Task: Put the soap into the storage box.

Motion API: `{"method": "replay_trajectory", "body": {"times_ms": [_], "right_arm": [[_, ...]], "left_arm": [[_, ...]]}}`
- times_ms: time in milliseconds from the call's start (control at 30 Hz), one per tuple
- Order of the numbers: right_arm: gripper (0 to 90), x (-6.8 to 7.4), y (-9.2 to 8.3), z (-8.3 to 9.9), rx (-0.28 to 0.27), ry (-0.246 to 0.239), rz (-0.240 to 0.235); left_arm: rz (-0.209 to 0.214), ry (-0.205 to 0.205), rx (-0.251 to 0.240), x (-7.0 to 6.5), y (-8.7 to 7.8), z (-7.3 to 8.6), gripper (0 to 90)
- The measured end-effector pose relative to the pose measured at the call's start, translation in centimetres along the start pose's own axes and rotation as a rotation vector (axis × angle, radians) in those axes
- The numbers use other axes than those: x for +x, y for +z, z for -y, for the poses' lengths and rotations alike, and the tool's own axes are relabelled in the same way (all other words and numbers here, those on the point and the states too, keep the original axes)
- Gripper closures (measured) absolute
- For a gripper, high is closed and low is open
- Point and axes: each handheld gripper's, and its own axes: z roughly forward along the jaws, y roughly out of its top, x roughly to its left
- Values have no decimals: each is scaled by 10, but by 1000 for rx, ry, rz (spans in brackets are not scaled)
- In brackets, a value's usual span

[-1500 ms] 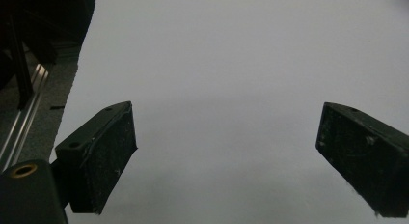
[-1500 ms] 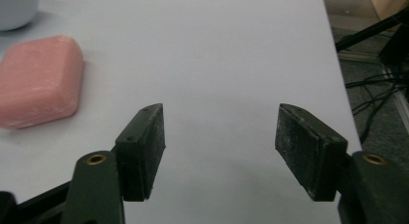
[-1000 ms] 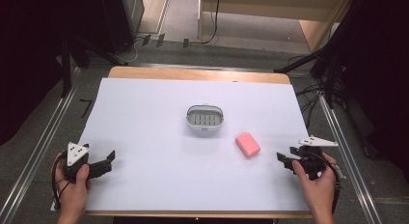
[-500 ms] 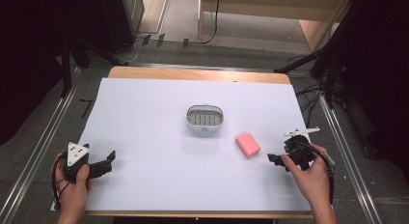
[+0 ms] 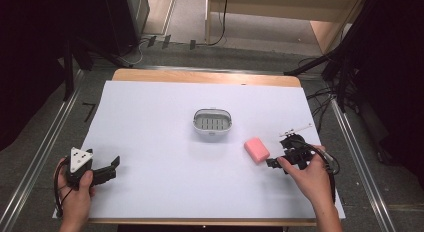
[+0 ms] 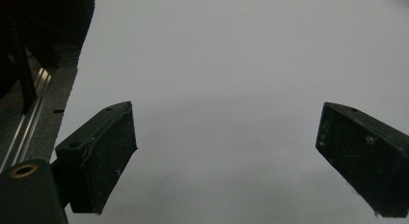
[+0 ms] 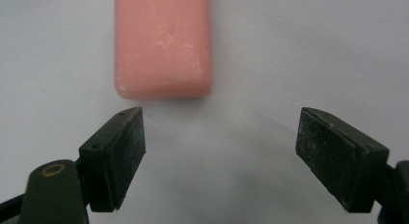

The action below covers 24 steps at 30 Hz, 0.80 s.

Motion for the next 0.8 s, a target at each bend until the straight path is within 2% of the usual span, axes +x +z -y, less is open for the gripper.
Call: {"method": "replay_trajectory", "body": {"times_ms": [200,233,467,800], "right_arm": [[203,9,1,-10,8,-4,18],[206,11,2,-13,21,-6,5],[263,18,7,-25,36,-15,-8],[285,26,13,-40,43,-17,5]], "left_arm": [[0,2,2,0,0,0,76],[-1,3,2,0,0,0,76],[-2,7,6,-1,0,0,76],[-1,9,6,-1,0,0,76]]}}
